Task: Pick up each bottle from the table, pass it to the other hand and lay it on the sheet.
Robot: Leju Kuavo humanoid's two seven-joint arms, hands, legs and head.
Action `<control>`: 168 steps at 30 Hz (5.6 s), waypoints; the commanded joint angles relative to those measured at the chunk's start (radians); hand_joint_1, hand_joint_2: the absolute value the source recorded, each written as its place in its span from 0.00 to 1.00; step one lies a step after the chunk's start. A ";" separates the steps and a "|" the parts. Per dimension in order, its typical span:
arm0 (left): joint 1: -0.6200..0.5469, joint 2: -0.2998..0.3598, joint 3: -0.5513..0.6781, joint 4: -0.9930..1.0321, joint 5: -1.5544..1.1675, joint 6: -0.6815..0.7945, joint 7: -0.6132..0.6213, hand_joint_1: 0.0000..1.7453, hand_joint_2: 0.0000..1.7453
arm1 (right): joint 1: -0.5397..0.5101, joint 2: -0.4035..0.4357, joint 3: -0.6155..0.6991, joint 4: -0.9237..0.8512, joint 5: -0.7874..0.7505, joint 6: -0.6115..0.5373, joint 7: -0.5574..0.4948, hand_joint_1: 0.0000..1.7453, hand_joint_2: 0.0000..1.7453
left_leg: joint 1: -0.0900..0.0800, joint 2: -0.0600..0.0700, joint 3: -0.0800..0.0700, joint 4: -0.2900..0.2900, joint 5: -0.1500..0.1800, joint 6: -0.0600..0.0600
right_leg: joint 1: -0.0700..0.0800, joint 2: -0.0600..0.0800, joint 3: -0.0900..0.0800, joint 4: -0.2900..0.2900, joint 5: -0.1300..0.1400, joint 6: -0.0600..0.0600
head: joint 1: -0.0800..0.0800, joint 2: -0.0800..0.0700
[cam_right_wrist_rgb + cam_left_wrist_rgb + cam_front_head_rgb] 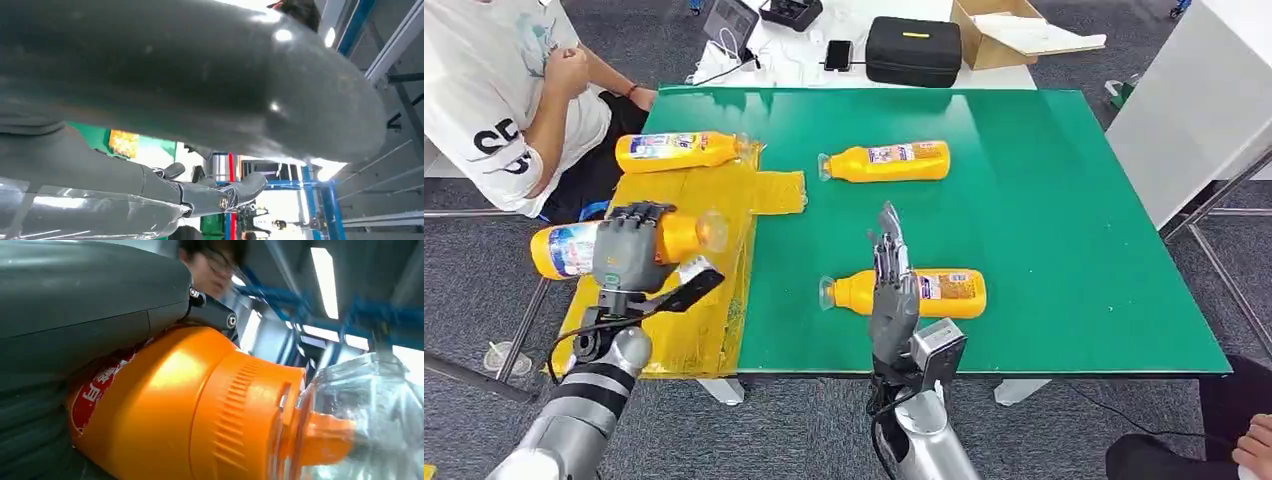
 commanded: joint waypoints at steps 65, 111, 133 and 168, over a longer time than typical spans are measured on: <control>0.203 -0.126 0.361 -0.387 1.027 -0.538 -0.097 0.00 1.00 | -0.275 -0.269 -0.044 0.360 0.696 -0.193 0.515 0.00 1.00 | 0.000 -0.003 0.003 0.001 0.003 0.002 | 0.001 -0.004 0.006 -0.001 0.002 -0.002 | 0.000 0.000; 0.127 -0.110 0.327 -0.141 1.047 -0.582 -0.097 0.00 1.00 | -0.455 -0.515 0.142 0.579 0.637 0.357 0.565 0.00 1.00 | -0.002 -0.003 0.004 0.000 0.004 0.003 | -0.001 -0.005 0.006 -0.001 0.003 -0.001 | 0.000 0.000; 0.086 -0.143 0.369 -0.041 1.089 -0.640 -0.097 0.00 1.00 | -0.563 -0.550 0.372 0.667 0.630 0.472 0.644 0.17 1.00 | -0.001 -0.001 0.005 0.000 0.003 0.003 | 0.000 -0.003 0.007 -0.002 0.004 -0.001 | 0.000 0.000; 0.242 -0.190 0.215 -0.295 1.459 -0.958 0.134 0.00 1.00 | 0.002 -0.125 -0.321 -0.064 0.364 -0.436 0.045 1.00 1.00 | -0.001 -0.005 -0.001 0.001 0.003 0.003 | -0.001 -0.005 0.001 0.000 0.002 0.000 | 0.000 0.000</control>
